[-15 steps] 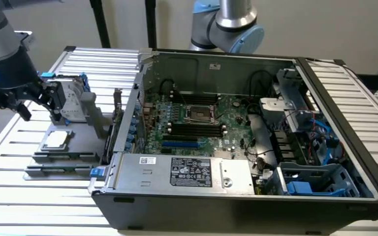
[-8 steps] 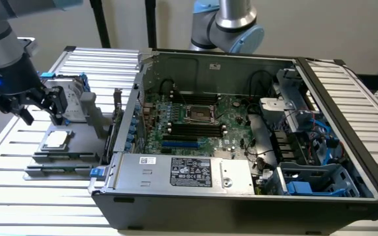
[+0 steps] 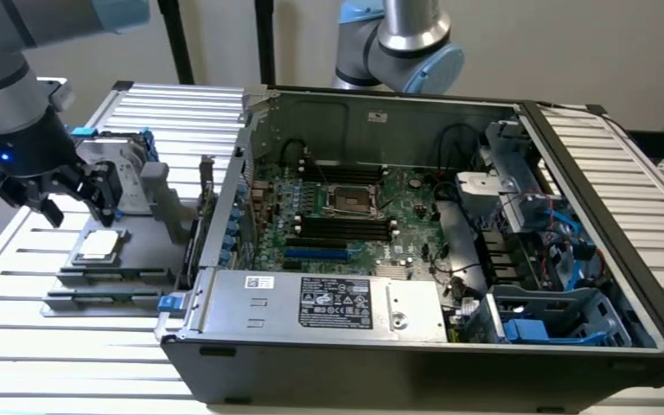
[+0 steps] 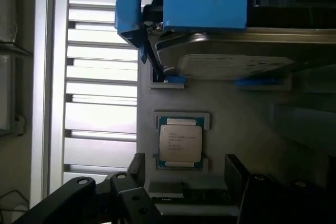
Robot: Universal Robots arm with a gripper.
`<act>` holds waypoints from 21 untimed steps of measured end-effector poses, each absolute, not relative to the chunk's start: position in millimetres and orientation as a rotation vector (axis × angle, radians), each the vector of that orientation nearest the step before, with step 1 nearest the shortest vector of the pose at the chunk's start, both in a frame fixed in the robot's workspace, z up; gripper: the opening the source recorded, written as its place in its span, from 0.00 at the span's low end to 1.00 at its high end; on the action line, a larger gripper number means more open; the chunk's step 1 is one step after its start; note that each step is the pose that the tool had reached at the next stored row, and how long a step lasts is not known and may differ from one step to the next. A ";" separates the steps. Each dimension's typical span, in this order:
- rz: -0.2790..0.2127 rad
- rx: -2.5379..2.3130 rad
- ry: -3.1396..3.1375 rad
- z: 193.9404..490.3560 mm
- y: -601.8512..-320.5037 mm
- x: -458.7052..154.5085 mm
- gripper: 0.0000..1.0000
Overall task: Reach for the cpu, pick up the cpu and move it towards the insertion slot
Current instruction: 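Pick up the cpu and move it towards the insertion slot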
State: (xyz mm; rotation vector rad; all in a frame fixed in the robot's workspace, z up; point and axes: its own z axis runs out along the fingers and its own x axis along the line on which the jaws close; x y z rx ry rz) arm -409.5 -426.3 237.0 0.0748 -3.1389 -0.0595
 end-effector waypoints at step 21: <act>-0.059 0.071 -3.139 199.2 -426.0 -411.1 0.71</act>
